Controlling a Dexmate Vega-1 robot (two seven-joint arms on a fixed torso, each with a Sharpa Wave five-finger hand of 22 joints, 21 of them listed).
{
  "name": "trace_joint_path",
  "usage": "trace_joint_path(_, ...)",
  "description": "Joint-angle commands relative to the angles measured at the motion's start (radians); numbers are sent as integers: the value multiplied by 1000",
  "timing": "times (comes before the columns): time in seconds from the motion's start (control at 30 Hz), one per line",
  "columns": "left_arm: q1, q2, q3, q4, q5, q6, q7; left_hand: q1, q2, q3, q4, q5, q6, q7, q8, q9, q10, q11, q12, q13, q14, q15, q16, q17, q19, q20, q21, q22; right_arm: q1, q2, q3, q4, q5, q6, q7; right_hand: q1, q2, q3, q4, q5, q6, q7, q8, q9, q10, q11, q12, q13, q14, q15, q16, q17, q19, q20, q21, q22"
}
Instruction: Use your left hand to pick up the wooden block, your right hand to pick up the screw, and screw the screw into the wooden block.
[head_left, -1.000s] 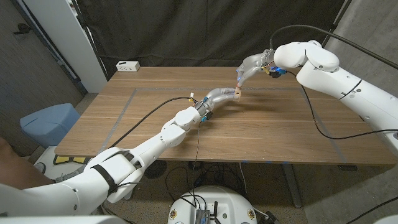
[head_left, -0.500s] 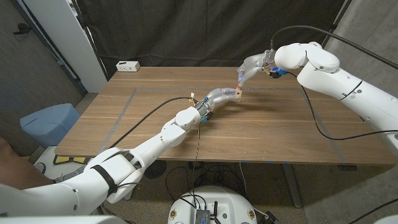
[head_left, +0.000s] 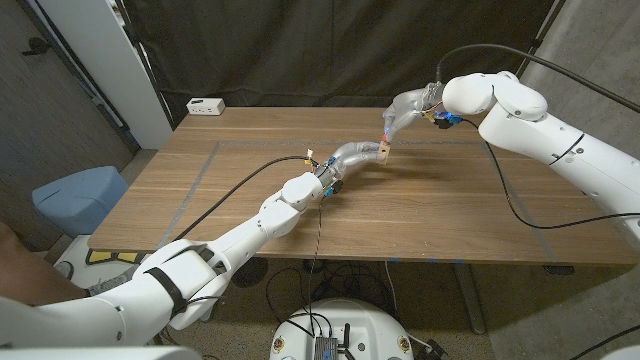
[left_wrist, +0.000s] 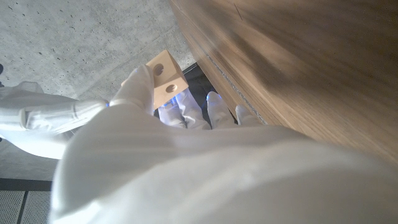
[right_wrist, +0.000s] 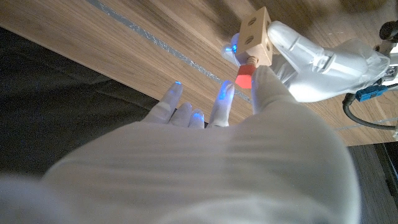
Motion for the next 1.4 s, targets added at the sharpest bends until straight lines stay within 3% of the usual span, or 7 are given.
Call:
trace_joint_path(0.03,9,6,1,-20,3,8,7,-2,6,6,6,5,53,6,4,2,7,2,-3,2,8,-56,-1,3,0,5,4,4,-12,-10,6,-15,6,-5,-8,14,-4,9,0,-2,17,0,13,3,12,-4,9,3,12,-17,6,2,12,3,4,3)
trace_joint_path(1.4,-3,-2,1,9,-2,3,-3,-2,7,7,6,5,53,4,4,2,7,1,-4,2,8,-55,-1,3,0,5,4,4,-11,8,-5,17,11,-4,-37,26,4,31,14,-9,91,3,68,32,62,-10,17,2,42,-29,17,13,37,-4,8,3)
